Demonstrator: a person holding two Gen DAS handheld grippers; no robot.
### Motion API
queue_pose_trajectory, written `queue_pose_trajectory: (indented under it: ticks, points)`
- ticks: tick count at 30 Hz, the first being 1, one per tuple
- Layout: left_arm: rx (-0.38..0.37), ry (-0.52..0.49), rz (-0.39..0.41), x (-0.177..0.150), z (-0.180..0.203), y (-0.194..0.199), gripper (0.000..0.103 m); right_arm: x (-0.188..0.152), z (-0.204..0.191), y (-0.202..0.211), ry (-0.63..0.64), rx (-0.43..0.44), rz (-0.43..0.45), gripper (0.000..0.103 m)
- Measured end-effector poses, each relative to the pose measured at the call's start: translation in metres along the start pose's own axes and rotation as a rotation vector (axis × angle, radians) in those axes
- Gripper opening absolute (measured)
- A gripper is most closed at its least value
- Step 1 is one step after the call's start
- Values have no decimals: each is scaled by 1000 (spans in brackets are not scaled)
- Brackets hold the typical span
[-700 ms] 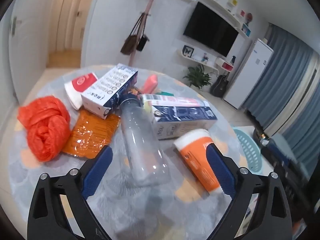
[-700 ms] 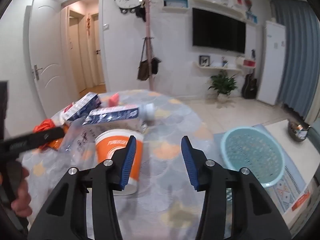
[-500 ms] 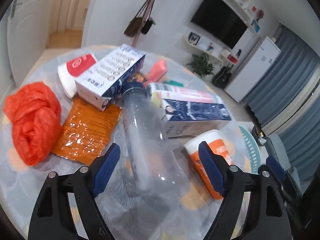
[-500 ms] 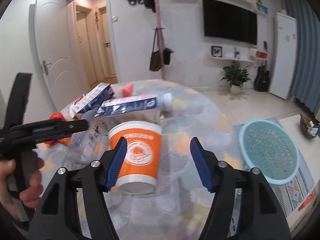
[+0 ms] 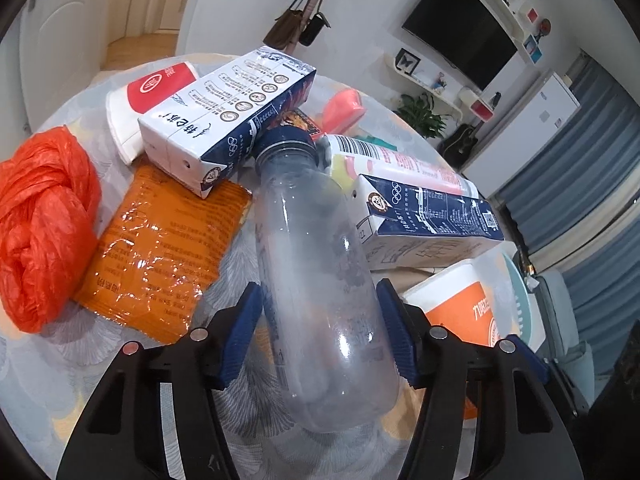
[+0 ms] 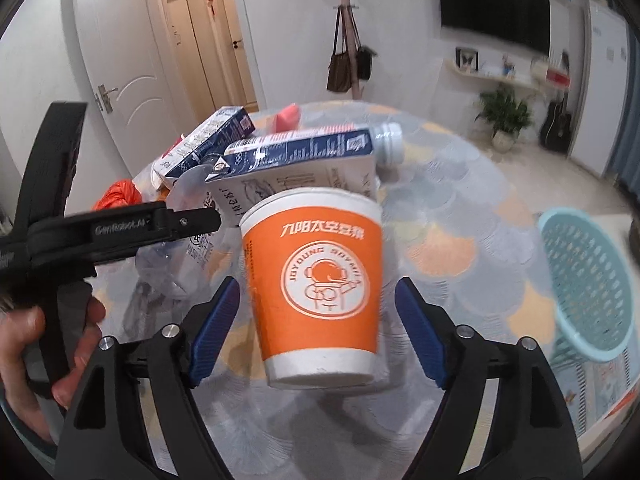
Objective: Collect trash
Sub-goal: 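Grasp the clear plastic bottle with the left gripper while the right grasps the orange cup, then carry bottle and orange cup to the blue basket and release both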
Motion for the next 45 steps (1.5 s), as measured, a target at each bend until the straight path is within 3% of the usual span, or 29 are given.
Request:
queue_pose_trajectory:
  ticks: [8,10,15,29,34,39,45]
  points:
    - [-8,34,18,-8,-2,12,54,1,6,-20,-30,-8,-74,76]
    - [4,22,23,-11,-1,18,54,-1,4,-25,-18,4,-90,70]
    - [-1,18,61,-16,6,34,53,-1,3,-20,7,-12,-85,67]
    - [-52,-40,208,1,34,93,53,36,30,50,-14,-20,111,66]
    - [-88,-140,220,16,81,94,53,56,72,74,-62,-102,196,66]
    - [-135,-270,216,37,153,72,53,67,154,91,-185,-216,245,66]
    - [-241,-365,109,42,237,11,53,48,258,79,-419,-275,190,66]
Point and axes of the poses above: each gripper's, at about its wrist camera, not at the fingertips, and y roughly against the way its jaws point, z to its right, x to its top, the point moved 9 cm from there along -y, roughly the way its jaws point, and after that the axes turned 2 degrees about -z, right-handed, at the moved point
